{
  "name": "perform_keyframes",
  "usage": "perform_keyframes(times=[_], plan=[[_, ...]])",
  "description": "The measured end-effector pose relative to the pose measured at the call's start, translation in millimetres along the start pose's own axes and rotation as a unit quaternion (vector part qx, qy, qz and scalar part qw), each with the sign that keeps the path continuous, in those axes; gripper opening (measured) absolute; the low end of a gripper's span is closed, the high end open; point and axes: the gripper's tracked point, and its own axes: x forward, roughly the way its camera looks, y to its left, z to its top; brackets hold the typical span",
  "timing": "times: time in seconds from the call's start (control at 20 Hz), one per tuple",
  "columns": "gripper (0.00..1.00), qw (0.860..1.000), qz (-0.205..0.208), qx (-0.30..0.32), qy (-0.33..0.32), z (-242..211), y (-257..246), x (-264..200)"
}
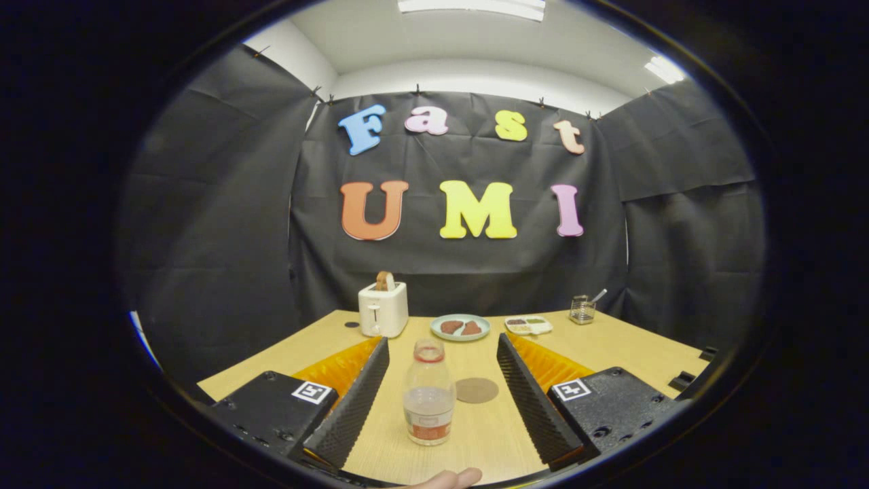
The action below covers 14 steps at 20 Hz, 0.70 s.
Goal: Take the bottle from table, then pour the juice into the cup, finally place the bottle on the coaster
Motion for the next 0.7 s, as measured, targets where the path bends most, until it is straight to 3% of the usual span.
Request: perform_keyframes(times=[0.35,0.7], plan=[[1.0,0.999,-0.006,-0.003,0.036,-82,9,29],[1.0,0.998,-0.031,-0.006,0.049,-117,3,61]])
